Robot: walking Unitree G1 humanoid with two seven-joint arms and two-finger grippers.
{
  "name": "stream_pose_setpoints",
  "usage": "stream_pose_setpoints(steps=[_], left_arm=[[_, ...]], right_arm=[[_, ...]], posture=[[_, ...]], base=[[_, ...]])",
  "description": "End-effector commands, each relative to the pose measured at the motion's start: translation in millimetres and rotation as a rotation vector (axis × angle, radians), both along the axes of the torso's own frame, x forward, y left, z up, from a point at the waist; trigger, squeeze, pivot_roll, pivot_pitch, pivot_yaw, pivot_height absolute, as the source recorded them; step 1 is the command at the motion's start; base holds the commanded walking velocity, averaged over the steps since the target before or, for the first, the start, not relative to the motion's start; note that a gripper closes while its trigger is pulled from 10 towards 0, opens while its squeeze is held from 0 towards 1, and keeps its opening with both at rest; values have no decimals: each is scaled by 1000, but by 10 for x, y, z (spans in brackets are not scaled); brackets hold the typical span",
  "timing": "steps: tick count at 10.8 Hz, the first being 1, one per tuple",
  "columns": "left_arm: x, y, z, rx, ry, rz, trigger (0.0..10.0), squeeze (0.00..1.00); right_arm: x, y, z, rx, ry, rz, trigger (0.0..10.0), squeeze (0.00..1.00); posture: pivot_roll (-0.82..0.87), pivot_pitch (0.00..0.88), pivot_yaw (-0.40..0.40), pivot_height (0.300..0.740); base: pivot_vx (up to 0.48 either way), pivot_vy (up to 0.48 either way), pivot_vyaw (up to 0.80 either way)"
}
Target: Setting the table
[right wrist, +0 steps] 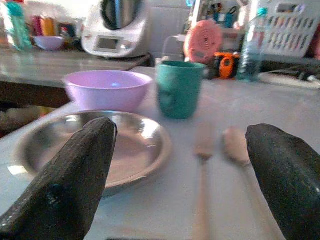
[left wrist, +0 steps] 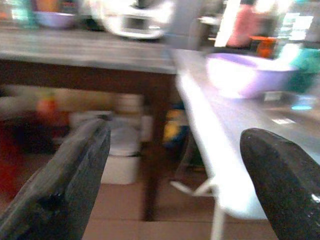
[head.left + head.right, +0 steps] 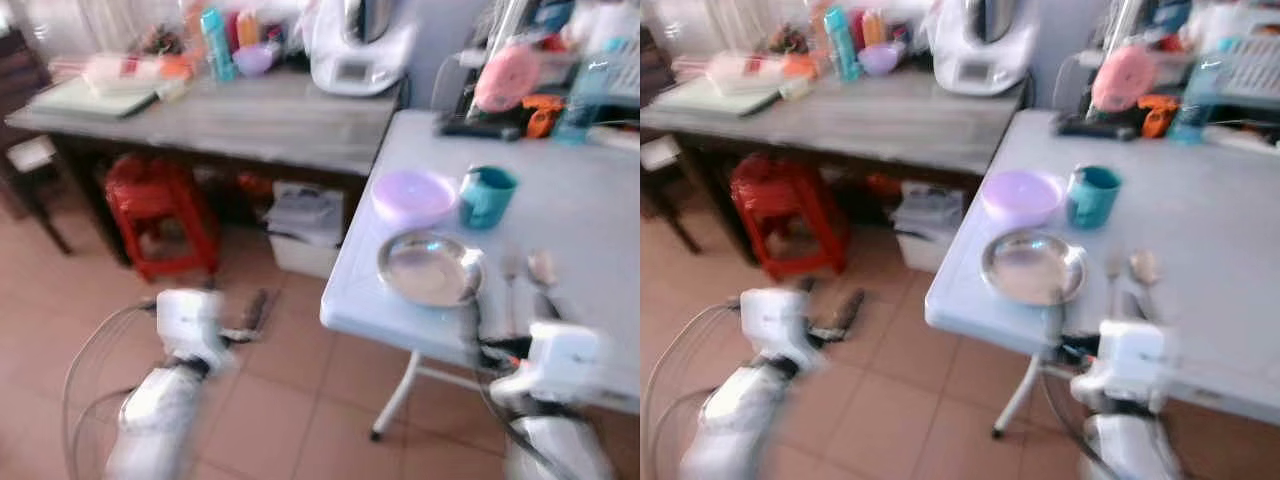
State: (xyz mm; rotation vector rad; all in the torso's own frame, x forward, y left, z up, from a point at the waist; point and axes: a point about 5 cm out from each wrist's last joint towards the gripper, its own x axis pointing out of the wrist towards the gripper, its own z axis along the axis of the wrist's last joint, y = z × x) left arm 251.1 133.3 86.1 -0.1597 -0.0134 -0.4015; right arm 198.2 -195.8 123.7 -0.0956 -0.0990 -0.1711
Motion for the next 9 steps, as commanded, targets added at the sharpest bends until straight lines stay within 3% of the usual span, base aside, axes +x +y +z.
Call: stream_pose_setpoints(steps=[1,3,7,9], left_arm=[[22,161,46,29,-15,36,10000,0],[18,158,34,36,-11,27,10000,0],[-60,142,-9,96,-24,-192,10000,0],[-73,135,-15,100,-21,-262,10000,0]], right_arm=[[43,102,64,14,-34,34,10000,0],[37,95,68,3,-30,29,10000,0],[7,-34,28,-38,9,-48,10000,0],[-6,-125,-16,3,41,-78,10000,0]], posture=[[-32,45,32,740],[-31,45,33,740],[-34,53,21,740],[-39,57,19,740]], base=[[322,0,0],[141,0,0],[0,0,0],[0,0,0]])
